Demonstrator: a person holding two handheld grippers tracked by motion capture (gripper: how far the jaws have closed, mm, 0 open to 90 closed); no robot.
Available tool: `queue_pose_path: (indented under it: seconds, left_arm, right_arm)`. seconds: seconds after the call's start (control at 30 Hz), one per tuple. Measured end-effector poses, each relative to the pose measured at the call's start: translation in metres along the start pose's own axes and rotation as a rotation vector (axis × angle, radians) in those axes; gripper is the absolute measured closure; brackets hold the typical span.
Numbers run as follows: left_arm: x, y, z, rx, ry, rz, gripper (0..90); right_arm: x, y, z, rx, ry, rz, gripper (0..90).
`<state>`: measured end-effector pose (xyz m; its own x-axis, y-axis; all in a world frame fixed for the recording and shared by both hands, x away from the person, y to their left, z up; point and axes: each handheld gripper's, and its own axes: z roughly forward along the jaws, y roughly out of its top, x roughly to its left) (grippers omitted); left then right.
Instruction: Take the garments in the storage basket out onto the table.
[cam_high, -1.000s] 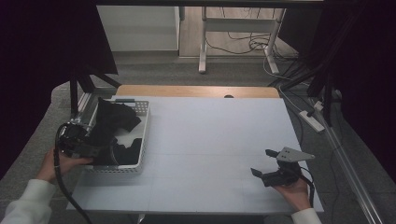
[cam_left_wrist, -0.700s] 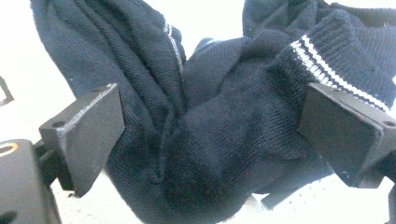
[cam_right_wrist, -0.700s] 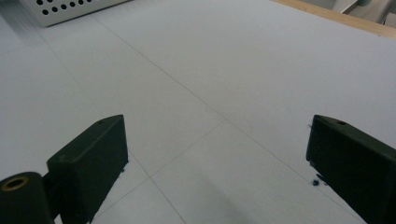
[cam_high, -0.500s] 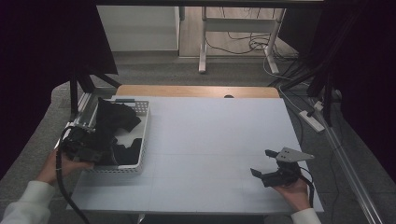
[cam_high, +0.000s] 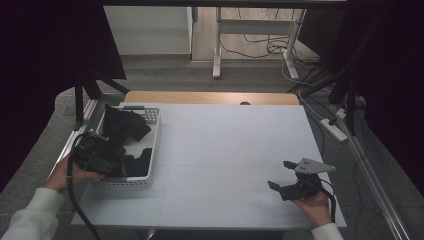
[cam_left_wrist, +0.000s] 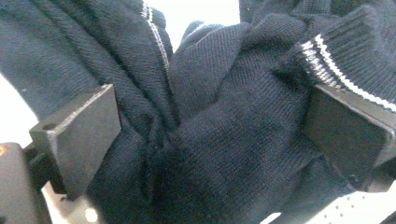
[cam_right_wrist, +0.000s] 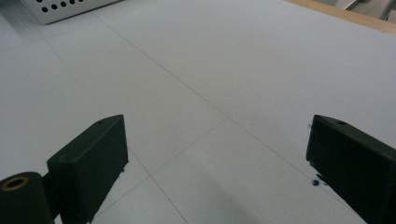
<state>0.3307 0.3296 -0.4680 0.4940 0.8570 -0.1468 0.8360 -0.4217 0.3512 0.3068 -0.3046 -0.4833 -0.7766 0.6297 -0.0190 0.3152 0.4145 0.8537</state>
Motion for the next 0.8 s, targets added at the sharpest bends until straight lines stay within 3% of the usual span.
queue_pose_path:
  seconds: [0.43, 0.8]
  left_arm:
    - [0.002, 0.012, 0.014, 0.109, -0.017, -0.008, 1.7]
    - [0.0, 0.023, 0.022, 0.199, -0.007, 0.005, 2.2]
  right_arm:
    - [0.0, 0.0, 0.001, 0.001, 0.003, -0.001, 5.4]
    - [0.001, 0.0, 0.001, 0.005, -0.002, -0.002, 5.4]
